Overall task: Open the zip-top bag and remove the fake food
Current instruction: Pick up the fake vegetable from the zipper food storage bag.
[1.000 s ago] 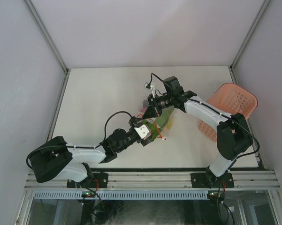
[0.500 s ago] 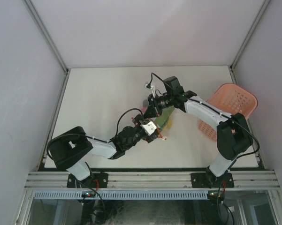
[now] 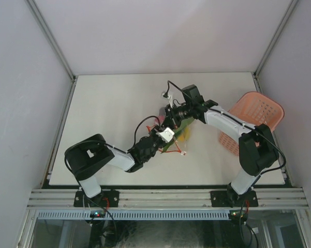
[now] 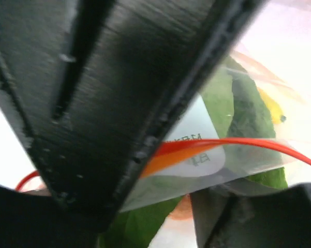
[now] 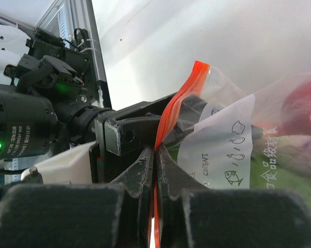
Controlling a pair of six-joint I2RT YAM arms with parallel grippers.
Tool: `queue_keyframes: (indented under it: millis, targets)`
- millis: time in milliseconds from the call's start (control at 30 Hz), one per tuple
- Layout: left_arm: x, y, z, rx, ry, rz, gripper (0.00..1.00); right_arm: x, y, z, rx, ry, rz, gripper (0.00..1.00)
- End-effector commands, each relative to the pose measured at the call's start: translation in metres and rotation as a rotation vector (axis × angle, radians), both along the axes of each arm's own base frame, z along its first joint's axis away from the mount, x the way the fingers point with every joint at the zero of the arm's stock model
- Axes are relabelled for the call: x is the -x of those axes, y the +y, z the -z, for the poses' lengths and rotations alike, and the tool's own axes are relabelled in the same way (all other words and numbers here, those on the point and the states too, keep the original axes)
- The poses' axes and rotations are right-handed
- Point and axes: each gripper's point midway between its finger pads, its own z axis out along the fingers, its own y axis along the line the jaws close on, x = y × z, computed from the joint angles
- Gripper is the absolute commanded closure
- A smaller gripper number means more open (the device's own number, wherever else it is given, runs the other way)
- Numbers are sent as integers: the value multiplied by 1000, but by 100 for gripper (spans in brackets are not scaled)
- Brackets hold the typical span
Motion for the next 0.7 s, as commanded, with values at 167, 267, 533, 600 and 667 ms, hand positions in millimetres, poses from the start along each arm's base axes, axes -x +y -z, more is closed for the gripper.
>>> queue_keyframes:
  millis: [167, 267, 533, 600, 667]
  targets:
    - [8, -35, -36, 91, -54, 135, 96, 5, 11, -13, -66, -20, -57, 100]
    - [13, -34, -42, 101, -48, 150, 100, 2, 8, -12, -62, -29, -47, 100]
    - [29, -16, -48, 120, -16, 161, 100, -10, -1, -11, -36, -73, -11, 100]
    - [34, -9, -51, 133, -8, 159, 100, -14, -6, -10, -36, -67, 5, 100]
    - [39, -5, -55, 148, 5, 167, 100, -17, -9, -10, -40, -69, 18, 100]
